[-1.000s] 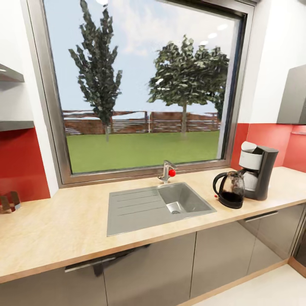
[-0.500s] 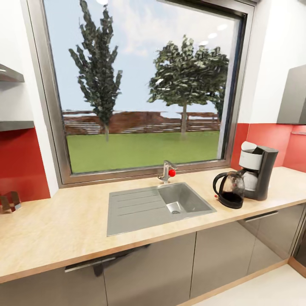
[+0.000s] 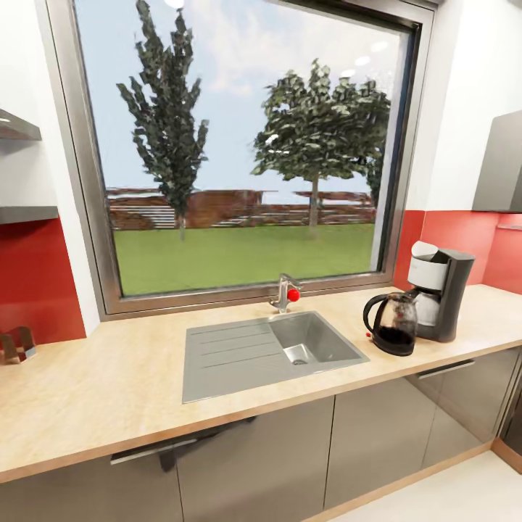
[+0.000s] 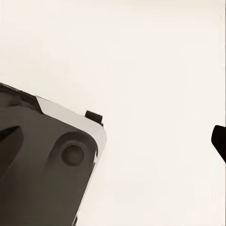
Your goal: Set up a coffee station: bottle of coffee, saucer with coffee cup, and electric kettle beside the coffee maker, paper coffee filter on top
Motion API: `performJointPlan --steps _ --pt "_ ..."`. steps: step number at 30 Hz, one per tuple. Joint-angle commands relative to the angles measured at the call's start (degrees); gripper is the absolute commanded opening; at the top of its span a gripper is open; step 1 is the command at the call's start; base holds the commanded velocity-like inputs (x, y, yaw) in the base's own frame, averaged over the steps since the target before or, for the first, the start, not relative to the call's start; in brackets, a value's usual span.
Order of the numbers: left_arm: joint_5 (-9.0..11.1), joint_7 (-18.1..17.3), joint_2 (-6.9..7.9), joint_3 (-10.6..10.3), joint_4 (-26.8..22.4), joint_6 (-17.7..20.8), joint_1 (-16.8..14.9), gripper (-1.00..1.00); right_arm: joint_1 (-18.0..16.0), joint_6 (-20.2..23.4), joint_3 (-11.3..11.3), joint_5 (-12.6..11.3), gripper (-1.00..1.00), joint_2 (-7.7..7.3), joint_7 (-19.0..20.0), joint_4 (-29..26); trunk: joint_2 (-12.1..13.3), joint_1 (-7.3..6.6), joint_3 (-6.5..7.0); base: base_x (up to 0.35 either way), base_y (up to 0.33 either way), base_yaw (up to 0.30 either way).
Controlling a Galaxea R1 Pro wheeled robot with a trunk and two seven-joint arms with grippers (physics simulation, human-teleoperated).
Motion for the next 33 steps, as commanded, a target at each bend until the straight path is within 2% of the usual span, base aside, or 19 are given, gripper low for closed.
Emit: performJointPlan --steps 1,3,5,7,10,11,16,28,33 --pt "0.2 -0.4 -0.58 0.7 -0.1 -0.1 0.0 1.00 0.0 -0.3 0.1 -0.4 1.00 -0.04 -0.5 0.0 -0.1 0.01 -0.09 0.000 0.000 0.000" --pt "0.6 -0.3 -1.37 1.1 -0.3 -0.6 0.0 1.00 0.0 -1.5 -0.9 -1.1 1.00 -0.24 -3.2 -0.2 -0.1 0.01 -0.09 -0.008 0.002 0.000" --pt "1.3 -0.2 -1.45 1.5 -0.2 -0.9 0.0 1.00 0.0 -2.7 -2.0 -2.1 1.00 -0.33 -5.2 -0.2 -0.1 0.01 -0.09 -0.046 0.048 0.000" --pt "3.8 -0.5 -0.79 2.7 -0.2 -1.1 0.0 1.00 0.0 -3.9 -3.4 -3.0 1.00 -0.58 -6.7 -0.3 -0.1 0.01 -0.09 -0.043 0.108 0.000" --pt "5.4 -0.8 -0.09 3.3 -0.1 -0.9 0.0 1.00 0.0 -4.3 -4.5 -3.7 1.00 -0.69 -7.3 -0.3 -0.1 0.01 -0.09 -0.019 0.110 0.000" --pt "5.8 -0.9 0.08 3.3 0.0 -1.0 0.0 1.00 0.0 -4.4 -5.6 -4.6 1.00 -0.66 -7.5 -0.3 -0.1 0.01 -0.09 -0.007 0.176 0.000" --pt "6.1 -1.0 0.36 3.2 0.1 -1.3 0.1 1.00 -0.1 -3.9 -6.9 -5.6 1.00 -0.44 -7.8 -0.3 -0.1 0.01 -0.09 -0.002 0.270 0.000" --pt "6.9 -0.1 0.36 3.9 0.9 -3.2 0.1 1.00 -0.1 -4.0 -7.2 -6.5 1.00 0.35 -7.5 -0.3 -0.1 0.01 -0.09 0.000 0.335 0.002" --pt "6.9 -0.1 0.35 3.9 1.4 -3.3 0.1 1.00 -0.1 -3.9 -7.4 -6.6 1.00 0.37 -7.8 -0.3 -0.1 0.01 -0.26 0.000 0.340 0.188"
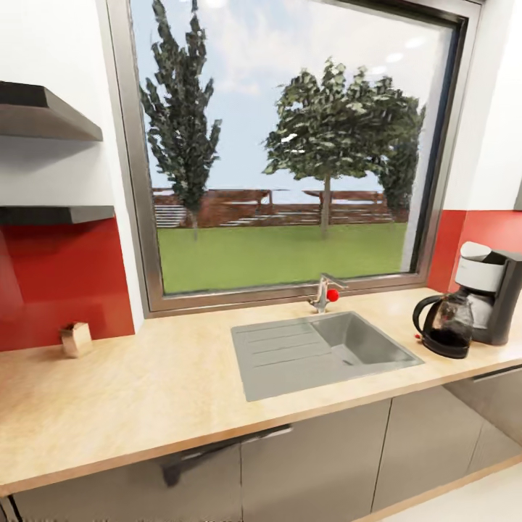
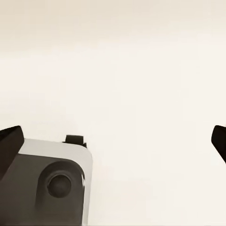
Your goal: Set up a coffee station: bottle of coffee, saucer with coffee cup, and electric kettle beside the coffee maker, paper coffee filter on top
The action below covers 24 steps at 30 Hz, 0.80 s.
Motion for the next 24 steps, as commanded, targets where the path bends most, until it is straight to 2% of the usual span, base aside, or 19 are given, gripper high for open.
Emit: performJointPlan --steps 1,9,24 --pt "0.0 -0.3 -0.04 0.4 0.0 0.0 0.0 1.00 0.0 -0.2 0.5 -0.6 1.00 -0.01 -0.2 0.0 -0.1 0.02 -0.12 0.000 0.340 0.239" --pt "-0.2 -0.3 -0.10 0.3 0.0 0.0 0.0 1.00 0.0 -0.3 0.6 -0.5 1.00 -0.01 -0.2 0.0 -0.1 0.02 -0.27 0.000 0.340 0.201" --pt "-0.3 -0.3 -0.11 -0.2 0.1 0.0 0.0 1.00 0.0 -0.4 0.5 -0.5 1.00 -0.07 -0.2 0.0 -0.1 0.02 -0.28 0.000 0.340 0.015"
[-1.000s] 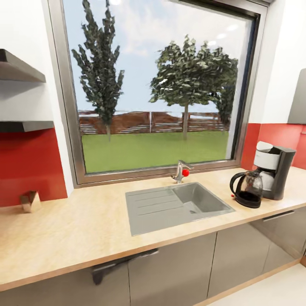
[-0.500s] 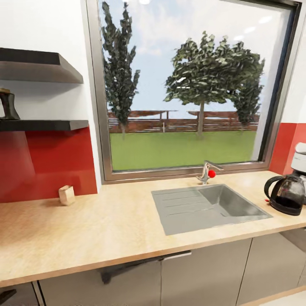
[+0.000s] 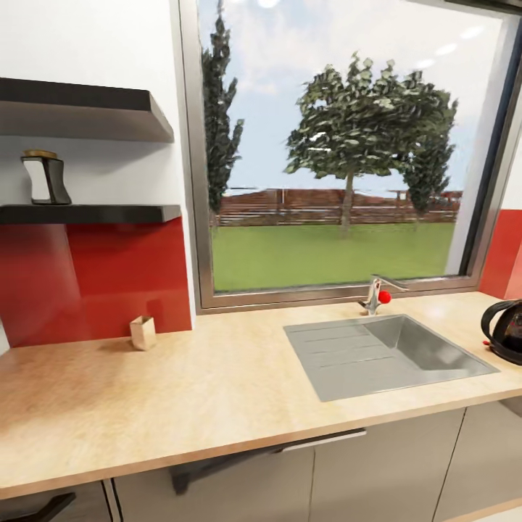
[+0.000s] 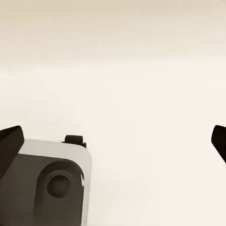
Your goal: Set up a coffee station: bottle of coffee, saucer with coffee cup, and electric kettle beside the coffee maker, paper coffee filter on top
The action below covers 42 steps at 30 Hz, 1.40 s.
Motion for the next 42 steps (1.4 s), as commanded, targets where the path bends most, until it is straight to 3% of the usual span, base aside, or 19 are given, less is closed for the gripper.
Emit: performJointPlan --steps 1,35,42 --pt "0.0 -0.3 -0.02 0.4 -0.1 0.0 0.0 1.00 0.0 -0.2 0.5 -0.6 1.00 0.01 -0.1 0.0 -0.1 0.02 -0.08 0.000 0.340 0.000" --pt "-0.1 -0.4 -0.02 0.3 0.0 0.0 0.0 1.00 0.0 -0.7 0.5 -0.6 1.00 0.05 -0.1 0.0 -0.1 0.02 -0.08 -0.111 0.330 0.000" --pt "-0.1 -0.4 -0.03 0.3 0.0 0.0 0.0 1.00 0.0 -0.7 0.5 -0.7 1.00 0.12 -0.1 0.0 -0.1 0.02 -0.08 -0.200 0.290 0.187"
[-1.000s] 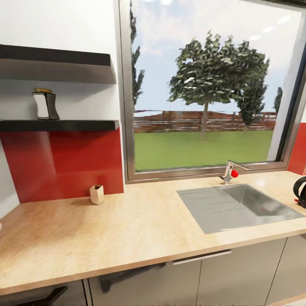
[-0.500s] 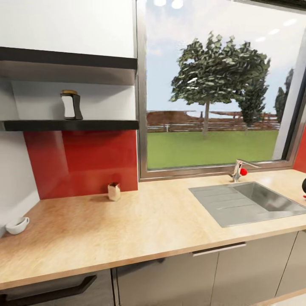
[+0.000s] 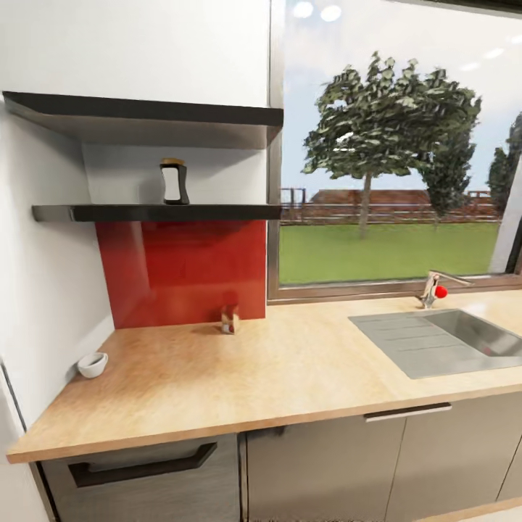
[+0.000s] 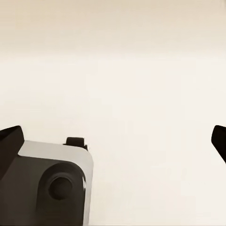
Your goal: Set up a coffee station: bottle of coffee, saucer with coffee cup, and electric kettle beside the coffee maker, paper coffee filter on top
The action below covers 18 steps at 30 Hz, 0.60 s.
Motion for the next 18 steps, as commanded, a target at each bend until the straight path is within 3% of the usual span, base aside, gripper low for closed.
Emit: performJointPlan --steps 1,14,18 --pt "0.0 -0.4 -0.02 0.4 -0.1 0.0 0.0 1.00 0.0 -0.2 0.5 -0.6 1.00 0.00 -0.1 0.0 -0.1 -0.01 -0.09 -0.226 0.270 0.257" --pt "0.0 -0.4 -0.03 0.4 -0.1 0.0 0.0 1.00 0.0 -0.2 0.6 -0.6 1.00 0.00 -0.1 0.0 -0.1 -0.01 -0.09 -0.242 0.260 0.270" --pt "0.0 -0.4 -0.04 0.4 -0.1 0.0 0.0 1.00 0.0 -0.2 0.6 -0.6 1.00 0.00 -0.1 0.0 -0.1 -0.01 -0.09 -0.250 0.253 0.164"
